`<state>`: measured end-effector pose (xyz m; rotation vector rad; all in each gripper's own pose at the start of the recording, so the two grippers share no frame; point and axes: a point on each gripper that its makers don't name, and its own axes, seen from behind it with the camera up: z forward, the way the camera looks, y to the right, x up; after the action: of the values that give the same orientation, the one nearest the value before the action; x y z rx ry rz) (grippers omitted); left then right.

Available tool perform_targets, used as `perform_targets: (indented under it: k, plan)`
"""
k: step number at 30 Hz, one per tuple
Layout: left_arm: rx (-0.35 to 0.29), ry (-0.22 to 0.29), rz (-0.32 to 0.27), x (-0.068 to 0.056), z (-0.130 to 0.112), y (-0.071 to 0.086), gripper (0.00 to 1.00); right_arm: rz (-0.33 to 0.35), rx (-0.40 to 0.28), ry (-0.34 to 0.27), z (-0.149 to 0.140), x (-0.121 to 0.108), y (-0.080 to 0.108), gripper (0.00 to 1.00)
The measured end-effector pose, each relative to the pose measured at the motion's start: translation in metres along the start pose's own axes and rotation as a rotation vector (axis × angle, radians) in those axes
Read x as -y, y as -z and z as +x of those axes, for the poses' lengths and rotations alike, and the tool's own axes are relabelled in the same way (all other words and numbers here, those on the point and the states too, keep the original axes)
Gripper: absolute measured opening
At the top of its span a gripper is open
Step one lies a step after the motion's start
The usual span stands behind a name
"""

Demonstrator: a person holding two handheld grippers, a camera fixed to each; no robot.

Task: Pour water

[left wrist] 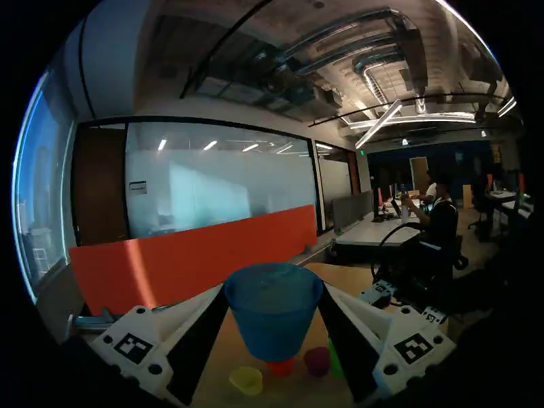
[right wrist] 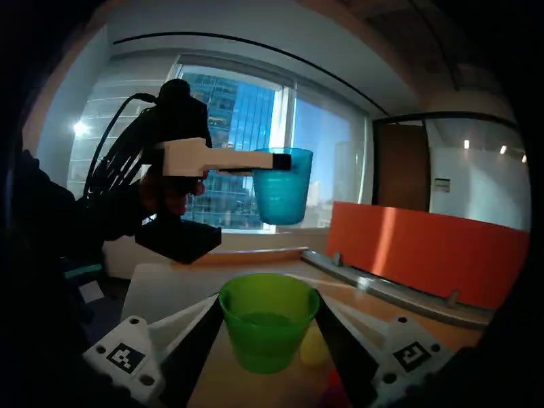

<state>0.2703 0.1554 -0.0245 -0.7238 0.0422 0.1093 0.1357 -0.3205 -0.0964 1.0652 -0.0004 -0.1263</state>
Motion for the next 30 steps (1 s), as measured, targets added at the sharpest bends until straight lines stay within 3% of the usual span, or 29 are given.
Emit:
perform_targets:
  k: [18, 30]
  plan:
    - [0.074, 0.032, 0.031, 0.011, -0.059, 0.011, 0.88, -0.088, 0.022, -0.012, -0.007, -0.035, 0.032, 0.91]
    - [0.107, 0.033, 0.035, 0.009, -0.088, 0.015, 0.88, -0.128, 0.023, -0.018, -0.006, -0.048, 0.046, 0.91]
